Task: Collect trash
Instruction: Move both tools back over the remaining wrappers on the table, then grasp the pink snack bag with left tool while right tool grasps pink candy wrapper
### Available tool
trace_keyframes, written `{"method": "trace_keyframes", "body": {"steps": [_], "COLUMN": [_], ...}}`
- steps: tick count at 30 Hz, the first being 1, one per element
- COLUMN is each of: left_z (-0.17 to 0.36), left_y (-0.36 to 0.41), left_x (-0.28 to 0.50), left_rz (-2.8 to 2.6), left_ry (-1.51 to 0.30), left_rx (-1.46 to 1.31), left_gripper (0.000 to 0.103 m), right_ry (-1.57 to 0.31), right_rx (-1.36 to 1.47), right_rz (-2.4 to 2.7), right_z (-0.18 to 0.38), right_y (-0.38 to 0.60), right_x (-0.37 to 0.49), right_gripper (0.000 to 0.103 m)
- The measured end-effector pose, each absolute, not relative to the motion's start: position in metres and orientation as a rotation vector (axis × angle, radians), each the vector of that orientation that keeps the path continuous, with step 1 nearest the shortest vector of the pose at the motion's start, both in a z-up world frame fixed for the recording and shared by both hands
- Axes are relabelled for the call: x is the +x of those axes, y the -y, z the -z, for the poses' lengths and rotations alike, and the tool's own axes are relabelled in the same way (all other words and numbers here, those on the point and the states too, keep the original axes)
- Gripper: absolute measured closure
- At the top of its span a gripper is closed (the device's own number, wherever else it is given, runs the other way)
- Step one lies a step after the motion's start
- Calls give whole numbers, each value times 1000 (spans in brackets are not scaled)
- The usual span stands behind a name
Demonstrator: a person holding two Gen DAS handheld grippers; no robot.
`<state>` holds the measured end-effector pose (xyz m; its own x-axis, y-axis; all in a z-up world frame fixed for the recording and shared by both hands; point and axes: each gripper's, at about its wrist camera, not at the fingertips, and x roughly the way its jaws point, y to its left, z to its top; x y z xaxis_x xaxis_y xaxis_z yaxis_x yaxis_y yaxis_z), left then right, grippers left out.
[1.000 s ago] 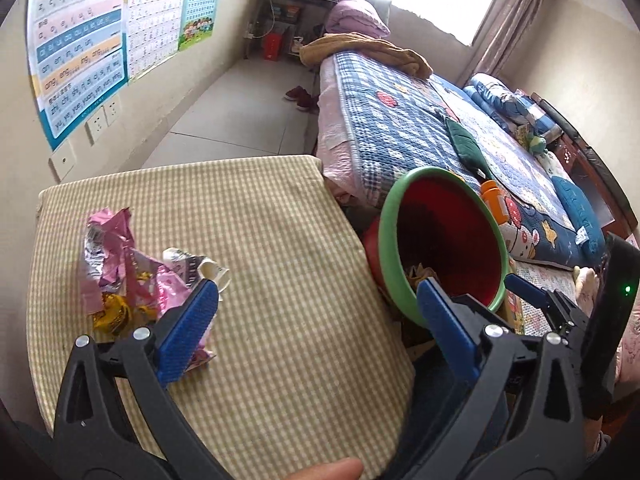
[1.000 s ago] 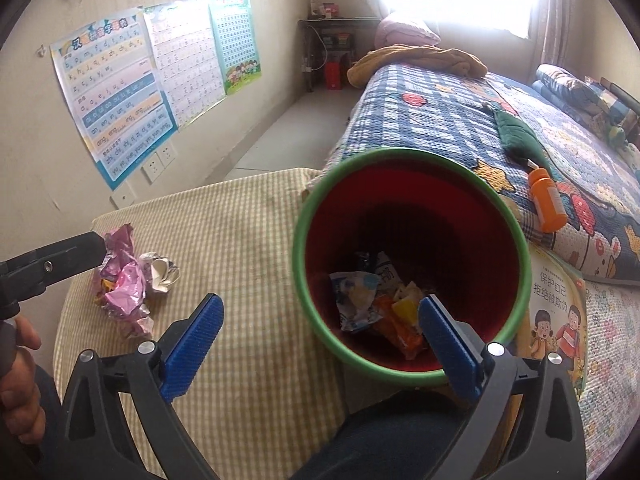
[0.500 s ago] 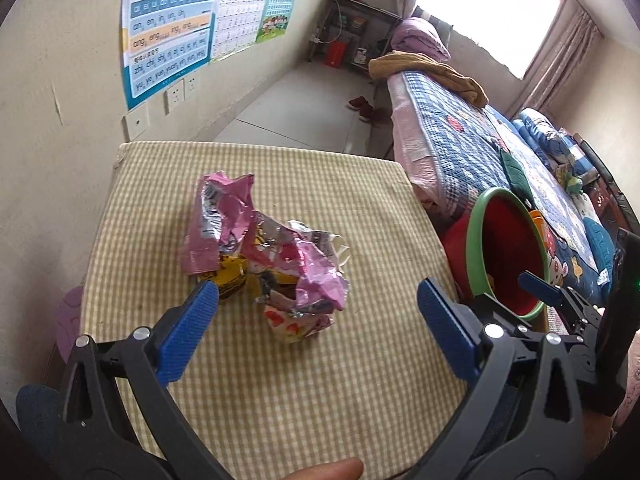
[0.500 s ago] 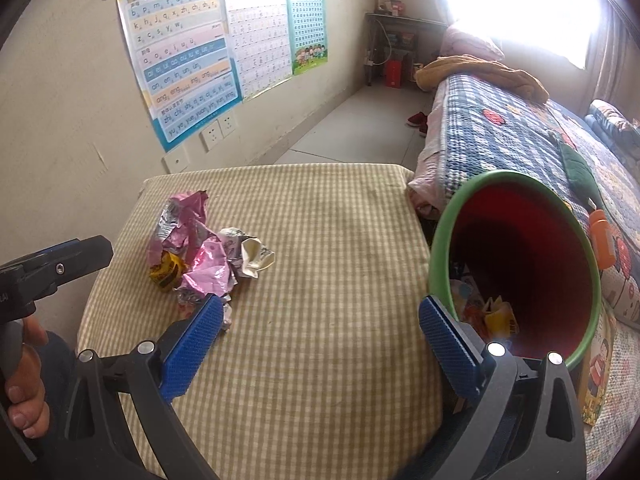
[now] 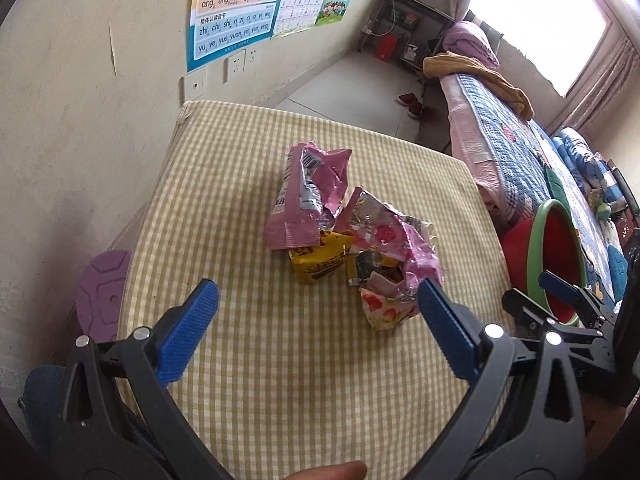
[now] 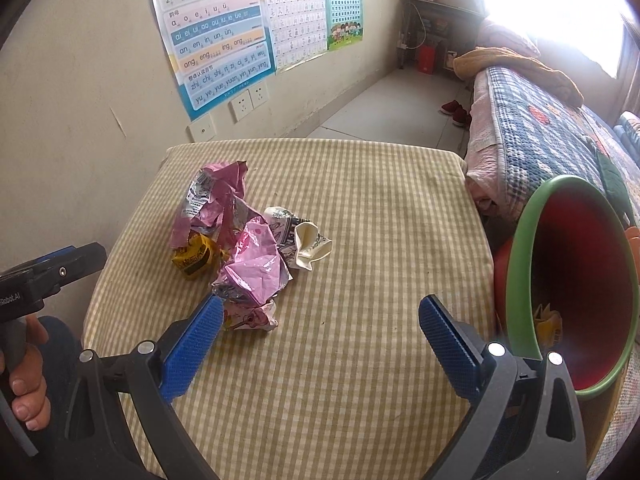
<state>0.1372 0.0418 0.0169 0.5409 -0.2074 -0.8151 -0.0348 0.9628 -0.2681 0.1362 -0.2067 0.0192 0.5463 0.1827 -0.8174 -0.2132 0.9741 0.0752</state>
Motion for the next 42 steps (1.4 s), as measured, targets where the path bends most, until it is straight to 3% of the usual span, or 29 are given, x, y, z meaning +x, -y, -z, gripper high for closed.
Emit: {"method": "trace_keyframes", "body": {"steps": [17, 24, 27, 28, 30, 31, 33, 37, 42], "left_z": [27, 52, 63, 66, 72, 75, 76, 70, 54], "left_y": [-55, -47, -44, -44, -44, -45, -46, -48, -50], "left_x": [205, 237, 245, 247, 250, 250, 249, 245, 236], "left_rz": [88, 114, 115, 116, 120, 120, 117, 108, 76], "left_ry": [-1058, -1105, -1128, -1136, -1153, -1160, -1162, -1144, -1106], "left_rx": [-279, -252, -238, -236, -236, -236, -235, -208, -172], "left_gripper": [7, 13, 19, 25, 38, 49, 53, 60, 61], "right_ry": [-1065, -1123, -1162, -1177, -1191, -1189, -1179, -1166, -1143], "right_rx": [-1, 20, 31, 35, 44, 45, 42, 44, 45], "right_rz": [-347, -366, -373, -378, -384, -384, -380, -377, -366], "right_z": [20, 40, 51, 55, 59, 59, 57, 54, 45], "right_y": [166, 158, 158, 158, 158, 159, 158, 160, 163], "right_x": [184, 203, 209, 211, 212, 213, 214, 213, 211], "right_gripper": [10, 27, 42, 49, 54, 61, 67, 70, 70]}}
